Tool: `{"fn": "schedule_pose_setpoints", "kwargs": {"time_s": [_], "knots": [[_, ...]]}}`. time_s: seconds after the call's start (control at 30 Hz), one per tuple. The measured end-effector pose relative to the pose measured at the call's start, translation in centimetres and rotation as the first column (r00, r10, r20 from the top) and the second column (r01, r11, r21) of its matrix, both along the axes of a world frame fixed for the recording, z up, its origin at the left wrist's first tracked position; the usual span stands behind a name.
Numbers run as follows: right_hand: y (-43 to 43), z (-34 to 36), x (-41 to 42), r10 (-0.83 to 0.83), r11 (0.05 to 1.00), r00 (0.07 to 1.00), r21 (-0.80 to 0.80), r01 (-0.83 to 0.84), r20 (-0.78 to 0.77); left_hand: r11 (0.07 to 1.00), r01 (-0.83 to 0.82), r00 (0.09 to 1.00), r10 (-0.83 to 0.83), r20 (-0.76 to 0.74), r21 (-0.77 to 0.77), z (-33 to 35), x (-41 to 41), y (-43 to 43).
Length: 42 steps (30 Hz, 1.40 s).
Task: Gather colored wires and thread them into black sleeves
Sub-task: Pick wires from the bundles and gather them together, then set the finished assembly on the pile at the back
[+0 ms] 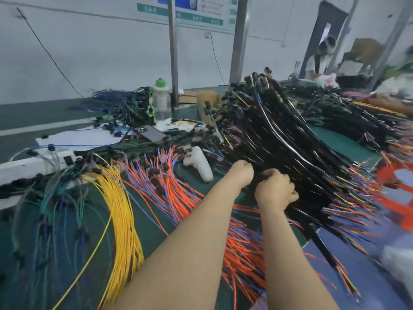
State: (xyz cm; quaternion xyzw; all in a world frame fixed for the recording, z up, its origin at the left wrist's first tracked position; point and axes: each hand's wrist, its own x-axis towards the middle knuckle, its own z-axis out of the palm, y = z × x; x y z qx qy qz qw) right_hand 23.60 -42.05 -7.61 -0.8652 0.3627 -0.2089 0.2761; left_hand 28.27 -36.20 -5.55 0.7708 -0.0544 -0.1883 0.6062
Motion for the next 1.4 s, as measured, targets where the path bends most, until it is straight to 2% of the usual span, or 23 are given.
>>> {"fn": "schedule_pose_setpoints", "kwargs": {"time_s": [0.07, 0.13, 0.2, 0.27, 0.33, 0.37, 0.47, 0.6, 0.7, 0.77, 0.83, 0.9, 0.97, 1.03, 1.1, 1.17, 1.23, 1.27, 1.3, 1.33, 1.4], "knots": [[0.7, 1.0, 0.1, 0.007, 1.000, 0.997, 0.010, -0.008, 0.071, 0.998, 0.007, 1.000, -0.008, -0.016, -0.065, 0.1, 0.0, 0.6], [2.3, 2.7, 0.3, 0.083, 0.996, 0.976, 0.020, -0.089, 0.201, 0.995, 0.008, 1.000, -0.005, 0.024, -0.098, 1.5, -0.2, 2.0], [5.0, 4.5, 0.2, 0.211, 0.969, 0.914, 0.048, -0.242, 0.348, 0.988, -0.056, 0.993, 0.071, 0.098, -0.144, 3.3, -0.3, 4.3], [8.6, 5.9, -0.2, 0.363, 0.901, 0.839, 0.075, -0.427, 0.405, 0.951, -0.163, 0.967, 0.207, 0.150, -0.262, 5.3, -0.6, 7.7], [12.5, 6.8, -0.9, 0.552, 0.800, 0.760, 0.040, -0.599, 0.343, 0.890, -0.299, 0.903, 0.380, 0.198, -0.343, 6.8, -1.3, 12.1], [14.6, 7.2, -1.1, 0.654, 0.728, 0.698, 0.009, -0.686, 0.291, 0.864, -0.380, 0.852, 0.466, 0.239, -0.330, 7.2, -2.0, 14.6], [21.4, 8.0, -2.1, 0.885, 0.462, 0.454, -0.072, -0.884, 0.106, 0.758, -0.600, 0.675, 0.652, 0.345, -0.256, 6.5, -4.6, 22.6], [31.2, 6.5, -4.3, 0.980, 0.191, 0.192, -0.010, -0.981, -0.057, 0.557, -0.819, 0.470, 0.789, 0.397, -0.138, 4.0, -8.4, 33.3], [37.7, 4.1, -6.5, 0.994, 0.104, 0.103, 0.046, -0.994, -0.034, 0.372, -0.926, 0.359, 0.809, 0.466, 0.066, 1.9, -11.6, 40.4], [41.5, 2.8, -7.9, 0.994, 0.085, 0.089, 0.064, -0.994, 0.058, 0.284, -0.944, 0.330, 0.805, 0.494, 0.168, 0.6, -13.7, 44.3], [44.7, 1.7, -9.3, 0.994, 0.053, 0.060, 0.079, -0.995, 0.095, 0.235, -0.933, 0.346, 0.798, 0.494, 0.274, -0.4, -15.5, 47.6], [47.2, 0.8, -10.1, 0.999, 0.036, 0.036, 0.052, -0.998, -0.006, 0.237, -0.882, 0.424, 0.778, 0.463, 0.408, -1.4, -16.8, 49.9], [48.7, 0.4, -10.1, 0.983, 0.034, 0.041, -0.040, -0.999, -0.178, 0.258, -0.807, 0.512, 0.753, 0.413, 0.531, -2.1, -17.5, 51.1], [49.4, 0.4, -9.4, 0.952, 0.020, 0.053, -0.110, -0.994, -0.302, 0.279, -0.748, 0.579, 0.718, 0.387, 0.602, -2.3, -17.7, 51.7], [49.5, 0.6, -8.4, 0.931, 0.016, 0.063, -0.132, -0.991, -0.359, 0.296, -0.711, 0.632, 0.667, 0.395, 0.638, -2.4, -17.3, 51.9], [48.9, 0.9, -7.4, 0.959, 0.013, 0.028, -0.053, -0.998, -0.281, 0.278, -0.686, 0.664, 0.619, 0.421, 0.672, -2.7, -16.7, 51.4], [47.6, 1.2, -6.9, 0.999, 0.028, 0.024, 0.093, -0.995, -0.044, 0.219, -0.661, 0.666, 0.612, 0.426, 0.718, -3.1, -16.0, 50.5], [46.7, 1.4, -6.7, 0.992, 0.079, 0.092, 0.155, -0.985, 0.083, 0.189, -0.655, 0.654, 0.627, 0.424, 0.731, -3.3, -15.7, 50.2], [45.7, 1.4, -6.3, 0.965, 0.173, 0.203, 0.178, -0.969, 0.167, 0.167, -0.659, 0.635, 0.647, 0.423, 0.734, -3.4, -15.3, 49.9], [44.6, 1.2, -5.7, 0.928, 0.292, 0.321, 0.162, -0.943, 0.191, 0.151, -0.664, 0.617, 0.665, 0.422, 0.733, -3.5, -15.0, 49.8], [42.4, 0.9, -4.3, 0.868, 0.482, 0.487, 0.071, -0.873, 0.095, 0.133, -0.652, 0.604, 0.686, 0.405, 0.746, -3.4, -14.6, 49.9]]}}
